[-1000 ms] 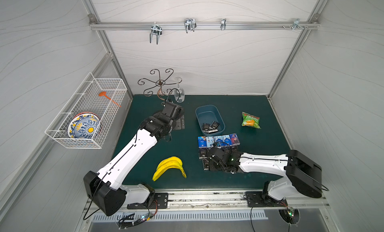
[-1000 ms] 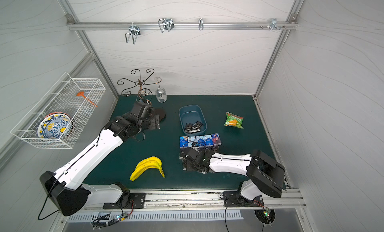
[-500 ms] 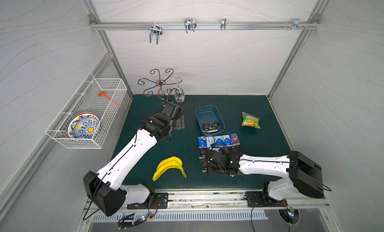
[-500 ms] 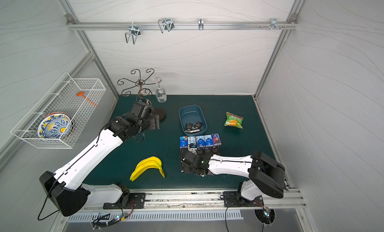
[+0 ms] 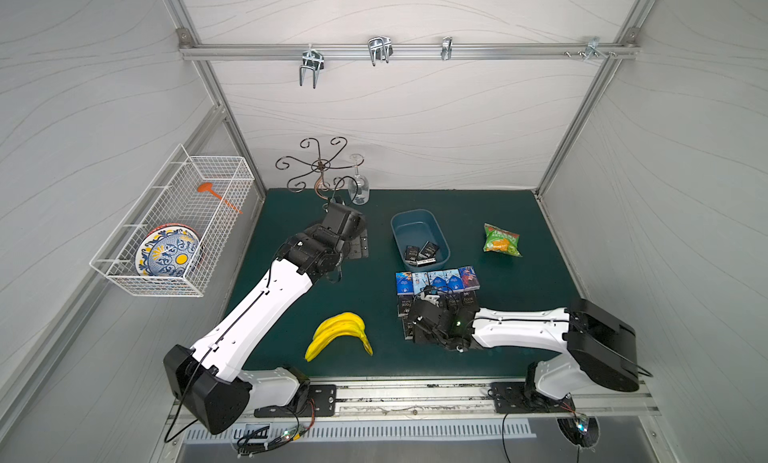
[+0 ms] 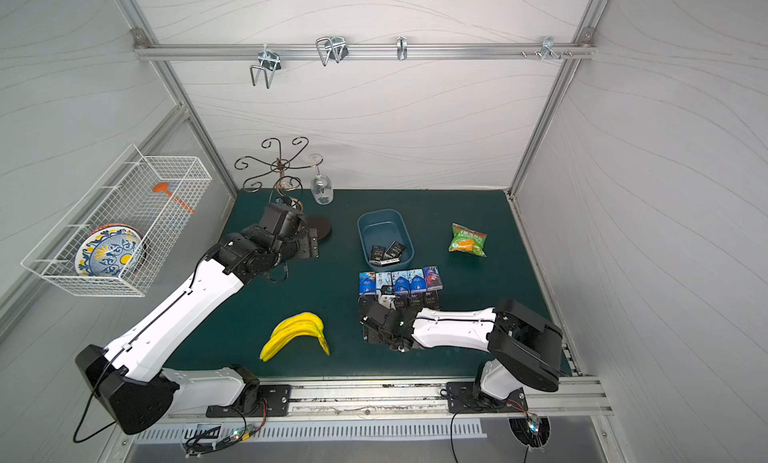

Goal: Take the pocket tissues out of the storage box
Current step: Place the pocket tissues at the center of the board, then pick up the pocket tissues from the storage box.

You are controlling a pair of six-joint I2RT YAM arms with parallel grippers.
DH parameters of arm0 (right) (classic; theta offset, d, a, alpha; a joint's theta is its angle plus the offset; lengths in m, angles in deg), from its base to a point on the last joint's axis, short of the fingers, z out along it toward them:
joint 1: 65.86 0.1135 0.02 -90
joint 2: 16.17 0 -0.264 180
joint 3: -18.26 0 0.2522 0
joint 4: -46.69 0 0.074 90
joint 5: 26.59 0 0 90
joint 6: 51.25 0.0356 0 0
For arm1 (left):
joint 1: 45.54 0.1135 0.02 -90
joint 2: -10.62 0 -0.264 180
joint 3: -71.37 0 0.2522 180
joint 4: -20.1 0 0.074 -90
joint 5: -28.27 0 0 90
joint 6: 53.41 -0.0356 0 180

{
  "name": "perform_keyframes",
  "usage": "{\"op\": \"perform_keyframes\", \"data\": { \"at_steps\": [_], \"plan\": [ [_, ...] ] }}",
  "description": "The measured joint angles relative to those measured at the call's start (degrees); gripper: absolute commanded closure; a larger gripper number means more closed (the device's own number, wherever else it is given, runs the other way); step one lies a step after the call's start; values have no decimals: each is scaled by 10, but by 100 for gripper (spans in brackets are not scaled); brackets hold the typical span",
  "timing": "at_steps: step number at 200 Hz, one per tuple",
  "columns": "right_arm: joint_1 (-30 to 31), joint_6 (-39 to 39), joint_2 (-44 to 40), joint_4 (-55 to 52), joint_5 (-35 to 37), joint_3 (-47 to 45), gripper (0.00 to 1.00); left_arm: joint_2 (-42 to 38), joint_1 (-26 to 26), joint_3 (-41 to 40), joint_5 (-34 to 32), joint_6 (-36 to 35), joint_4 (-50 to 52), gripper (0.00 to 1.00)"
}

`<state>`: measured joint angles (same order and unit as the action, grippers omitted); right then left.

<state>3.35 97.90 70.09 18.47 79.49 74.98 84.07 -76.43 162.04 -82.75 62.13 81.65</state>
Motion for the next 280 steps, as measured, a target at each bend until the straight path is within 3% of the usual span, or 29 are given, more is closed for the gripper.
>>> {"op": "perform_keyframes", "data": {
  "at_steps": [14, 76, 151, 169, 197, 225, 280],
  "plan": [
    [-2, 3, 0, 2, 0, 0, 82, 0, 0, 0, 0, 0, 0, 12],
    [-10, 3, -4, -1, 0, 0, 73, 0, 0, 0, 0, 0, 0, 12],
    [-28, -40, -73, -45, 3, 34, 58, 0, 0, 0, -2, 0, 2, 12],
    [-69, -77, -76, -60, -8, 57, 55, 0, 0, 0, -2, 0, 4, 12],
    [-186, -152, -72, -81, -33, 110, 54, 0, 0, 0, -1, 0, 4, 13],
    [-287, -230, -12, -93, -61, 197, 54, 1, 0, 0, -1, 0, 4, 13],
    [-355, -327, 165, -138, -109, 362, 54, 27, -6, 0, -2, -5, 5, 13]
  ]
}}
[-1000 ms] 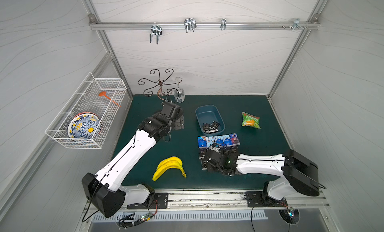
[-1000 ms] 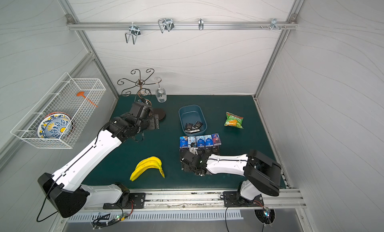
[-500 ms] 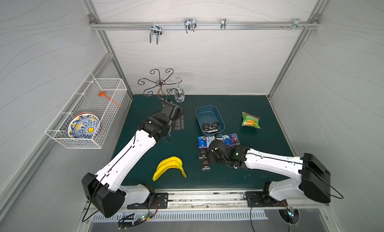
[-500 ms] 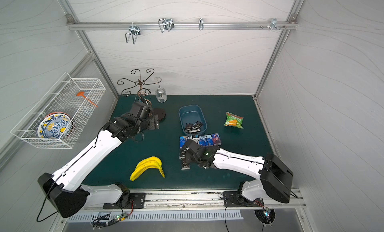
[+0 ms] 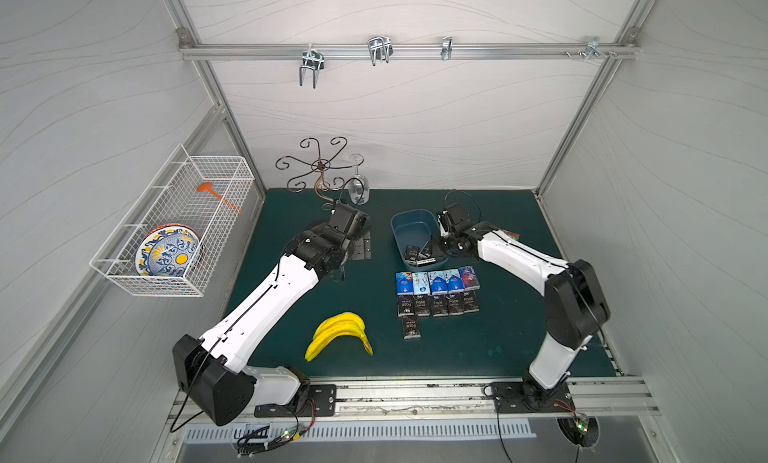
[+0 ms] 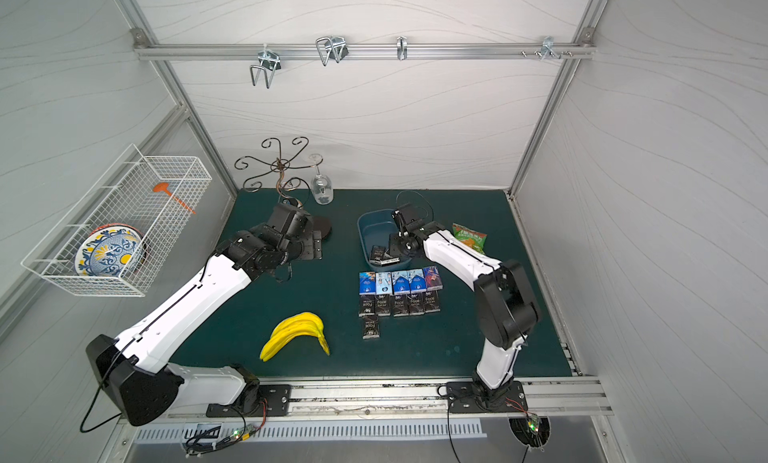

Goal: Take the pocket tissues out of the storage box
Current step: Pick up the pocket tissues from the storage box.

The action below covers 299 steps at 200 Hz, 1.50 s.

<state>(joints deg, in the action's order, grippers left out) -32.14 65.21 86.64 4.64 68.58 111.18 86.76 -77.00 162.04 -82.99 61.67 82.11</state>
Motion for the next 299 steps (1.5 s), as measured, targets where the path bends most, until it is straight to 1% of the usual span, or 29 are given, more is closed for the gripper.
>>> {"op": "perform_keyframes", "data": {
  "at_steps": [34, 62, 117, 146, 158, 171, 184, 228, 251, 299],
  "plan": [
    [-3, -45, 93, -39, -27, 112, 48, 4, 0, 0, -2, -3, 0, 13],
    [-3, -56, 152, -69, -27, 181, 46, 5, -1, 0, -2, -6, 3, 13],
    [-3, -54, 236, -124, -5, 252, 44, 5, -3, 1, -6, -10, 4, 13],
    [-1, -55, 259, -138, 14, 262, 45, 4, -3, 1, -8, -10, 4, 13],
    [0, -55, 265, -142, 19, 269, 49, 4, -3, 1, -8, -10, 4, 13],
    [1, -55, 273, -144, 25, 279, 61, 4, -3, 1, -8, -10, 4, 13],
    [2, -56, 282, -146, 26, 291, 71, 4, -3, 1, -9, -10, 4, 13],
    [2, -58, 317, -147, 23, 343, 93, 0, -3, 1, -9, -11, 4, 13],
    [2, -59, 320, -140, 23, 349, 100, -1, -3, 1, -11, -13, 4, 13],
    [2, -66, 311, -112, 30, 333, 100, -1, -3, 1, -11, -14, 4, 13]
  ]
}}
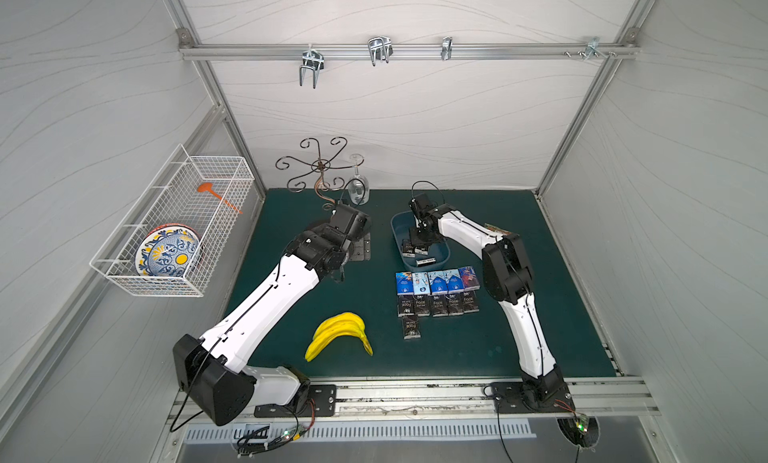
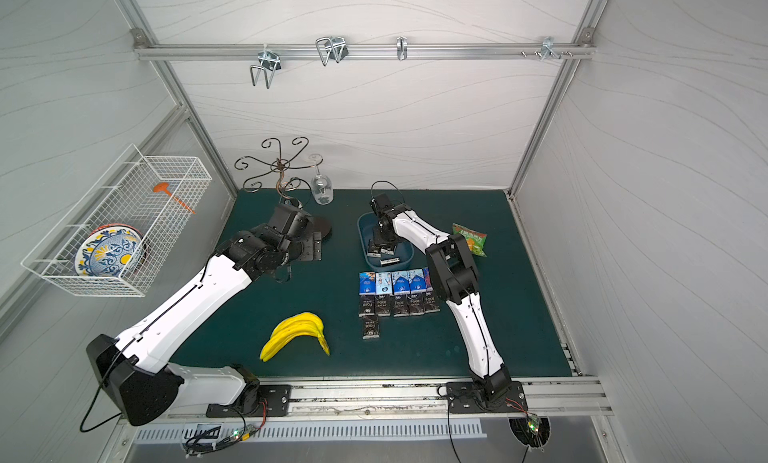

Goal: Take the pocket tissues out of the storage box
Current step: Pick up the pocket tissues from the storage box, then place the pocket tissues at the center of the board.

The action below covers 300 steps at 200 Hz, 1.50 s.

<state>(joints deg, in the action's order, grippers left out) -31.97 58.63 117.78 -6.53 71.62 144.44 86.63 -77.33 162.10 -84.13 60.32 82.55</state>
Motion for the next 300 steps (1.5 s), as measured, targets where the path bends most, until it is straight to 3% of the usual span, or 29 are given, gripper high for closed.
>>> {"op": "perform_keyframes", "data": {
  "at_steps": [147, 198, 262, 300],
  "plan": [
    [4, -3, -122, 43, 8, -121, 100, -7, 0, 0, 0, 0, 0, 13],
    [30, -11, -262, 52, 7, -211, 100, -8, 0, 0, 1, 1, 0, 13],
    [76, -29, -467, 65, -14, -412, 100, -8, 0, 1, 5, 5, -1, 13],
    [154, -5, -551, 59, -17, -570, 100, -7, -1, 16, 11, 8, -1, 13]
  ]
}}
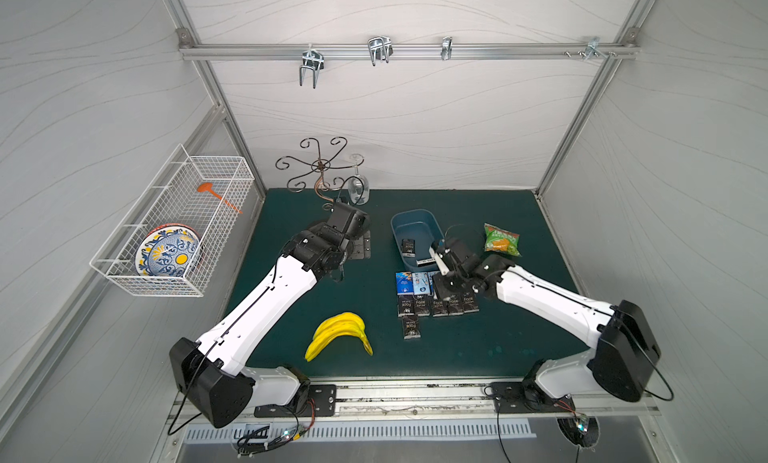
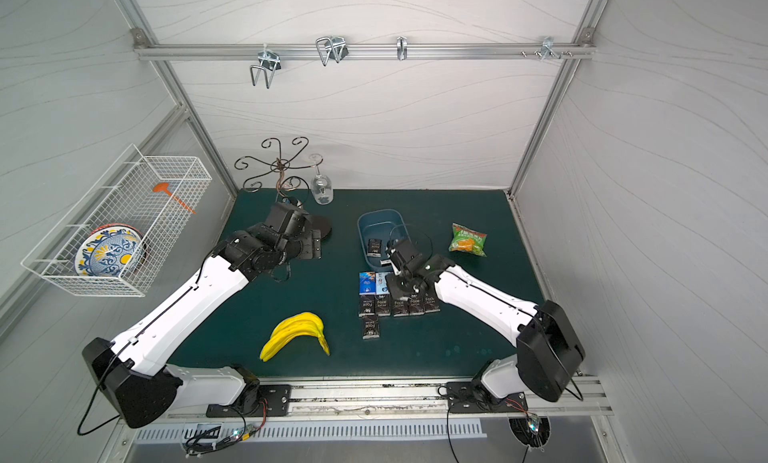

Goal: Take the pocket tissues out of the storage box
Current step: Place the pocket tissues at the center of the board.

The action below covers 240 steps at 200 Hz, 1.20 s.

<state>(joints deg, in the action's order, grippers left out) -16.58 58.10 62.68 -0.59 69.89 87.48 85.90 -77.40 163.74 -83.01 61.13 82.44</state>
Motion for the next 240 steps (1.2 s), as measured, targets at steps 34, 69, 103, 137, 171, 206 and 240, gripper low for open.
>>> {"op": "perform_keyframes", "data": {
  "at_steps": [34, 69, 103, 137, 171, 206, 240],
  "plan": [
    [58, 33, -36, -4, -3, -59, 100, 2, -6, 5, 6, 9, -5, 13],
    [107, 65, -26, 6, 1, -71, 100, 3, -12, 5, 6, 11, -5, 13],
    [143, 85, 28, 26, 3, -70, 100, 3, -12, 9, 4, 11, -4, 13],
    [152, 94, 66, 37, 8, -69, 100, 3, -13, 12, 2, 10, -4, 13],
    [152, 97, 79, 47, 24, -65, 100, 3, -13, 12, 2, 10, -4, 13],
    [152, 96, 101, 57, 32, -49, 100, 3, -13, 12, 2, 9, -4, 13],
    [152, 96, 107, 62, 39, -40, 100, 3, -13, 12, 2, 9, -4, 13]
  ]
}}
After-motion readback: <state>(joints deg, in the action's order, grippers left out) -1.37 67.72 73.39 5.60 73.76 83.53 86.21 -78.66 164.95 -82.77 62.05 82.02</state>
